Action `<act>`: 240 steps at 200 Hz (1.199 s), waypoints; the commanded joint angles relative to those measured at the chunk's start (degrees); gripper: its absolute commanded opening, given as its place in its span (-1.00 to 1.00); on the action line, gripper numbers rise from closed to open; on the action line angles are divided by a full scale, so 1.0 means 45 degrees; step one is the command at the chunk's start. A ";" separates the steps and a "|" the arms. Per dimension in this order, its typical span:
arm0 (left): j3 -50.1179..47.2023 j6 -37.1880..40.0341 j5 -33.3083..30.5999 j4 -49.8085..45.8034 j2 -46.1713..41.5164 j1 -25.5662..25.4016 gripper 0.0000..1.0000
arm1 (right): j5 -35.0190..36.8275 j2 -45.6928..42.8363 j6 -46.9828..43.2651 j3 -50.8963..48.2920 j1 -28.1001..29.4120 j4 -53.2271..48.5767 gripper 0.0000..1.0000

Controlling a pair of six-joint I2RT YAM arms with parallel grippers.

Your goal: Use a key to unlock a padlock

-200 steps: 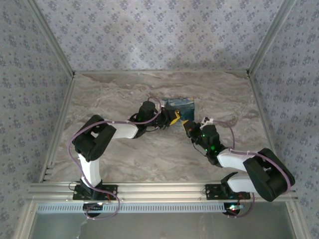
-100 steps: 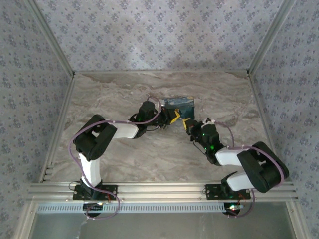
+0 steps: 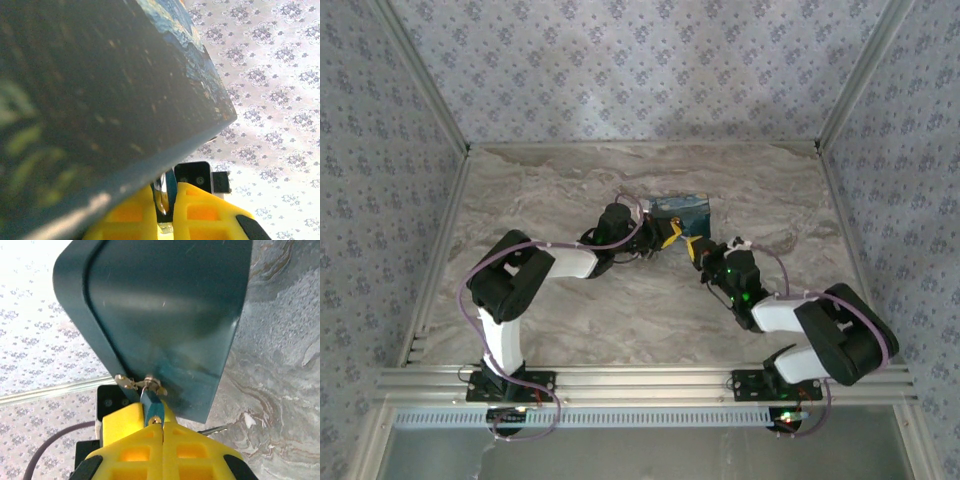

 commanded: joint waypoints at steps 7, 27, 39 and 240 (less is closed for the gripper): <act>0.0128 -0.0004 0.0822 0.0766 -0.0182 -0.0449 -0.85 | -0.0017 -0.0482 -0.0721 0.0506 0.0326 -0.0385 -1.00; 0.0108 -0.0024 0.0804 0.0761 -0.0196 -0.0459 -0.85 | 0.0128 -0.0855 -0.1377 0.0677 0.0392 -0.1113 -1.00; 0.0111 -0.0023 0.0822 0.0781 -0.0234 -0.0469 -0.85 | 0.0243 -0.1151 -0.1745 0.0790 0.0425 -0.1688 -1.00; 0.0509 0.0033 0.2238 0.1317 -0.0685 -0.1225 -1.00 | -0.2243 0.0450 -0.1966 0.2204 -0.0927 -0.0907 -1.00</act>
